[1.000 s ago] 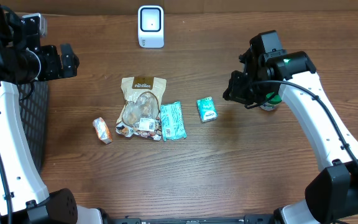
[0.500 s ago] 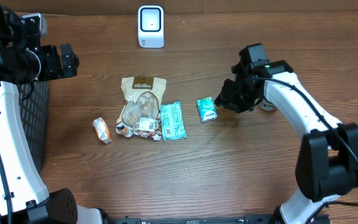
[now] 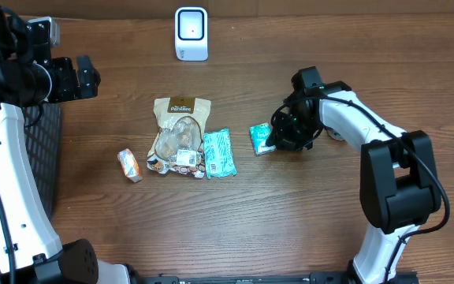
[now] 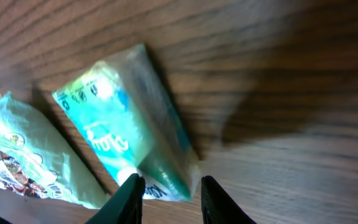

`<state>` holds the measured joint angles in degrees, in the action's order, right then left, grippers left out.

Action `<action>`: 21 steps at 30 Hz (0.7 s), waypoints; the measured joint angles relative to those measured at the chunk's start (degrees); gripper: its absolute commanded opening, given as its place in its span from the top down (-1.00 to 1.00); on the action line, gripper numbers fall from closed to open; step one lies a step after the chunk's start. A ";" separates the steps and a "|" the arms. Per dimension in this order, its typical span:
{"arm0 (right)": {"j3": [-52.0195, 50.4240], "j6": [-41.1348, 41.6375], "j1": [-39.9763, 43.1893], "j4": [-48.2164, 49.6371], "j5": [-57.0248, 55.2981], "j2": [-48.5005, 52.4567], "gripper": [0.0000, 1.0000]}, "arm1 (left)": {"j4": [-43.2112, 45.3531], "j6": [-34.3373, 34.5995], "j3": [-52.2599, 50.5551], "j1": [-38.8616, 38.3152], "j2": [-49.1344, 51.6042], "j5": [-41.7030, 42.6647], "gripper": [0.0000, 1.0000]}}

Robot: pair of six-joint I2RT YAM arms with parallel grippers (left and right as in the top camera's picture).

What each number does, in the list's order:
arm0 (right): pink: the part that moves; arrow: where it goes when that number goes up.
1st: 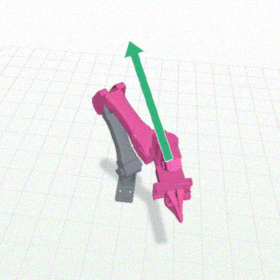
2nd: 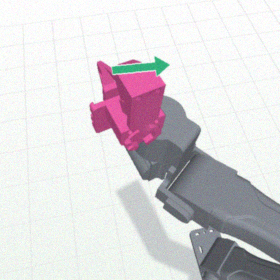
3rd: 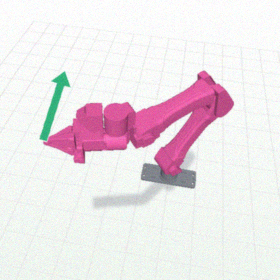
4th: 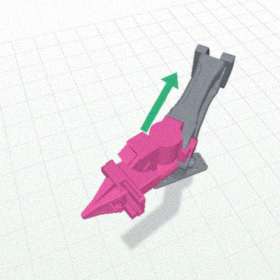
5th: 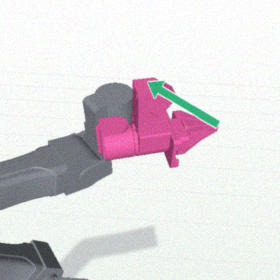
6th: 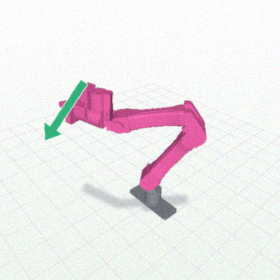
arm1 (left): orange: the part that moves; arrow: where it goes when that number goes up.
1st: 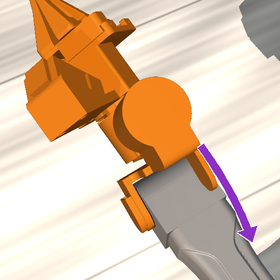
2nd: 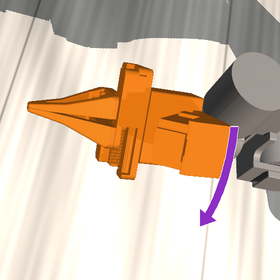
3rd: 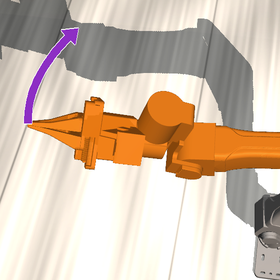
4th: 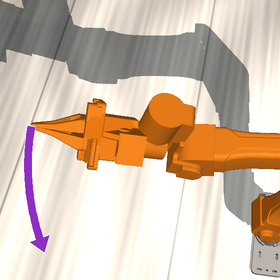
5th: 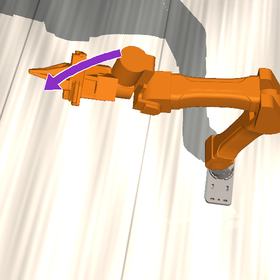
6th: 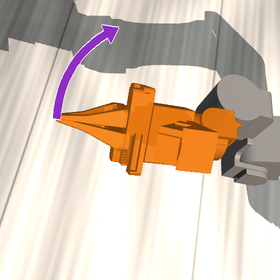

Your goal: Scan the item barcode

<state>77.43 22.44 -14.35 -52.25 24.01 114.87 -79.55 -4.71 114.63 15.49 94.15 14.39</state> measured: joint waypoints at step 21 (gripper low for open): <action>-4.90 -1.22 -0.26 5.70 3.04 0.00 0.53 | 0.00 0.00 0.00 0.00 0.00 0.00 -0.99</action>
<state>72.53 21.21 -14.61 -46.54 27.05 114.87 -79.55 -4.71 114.63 15.49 94.15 14.39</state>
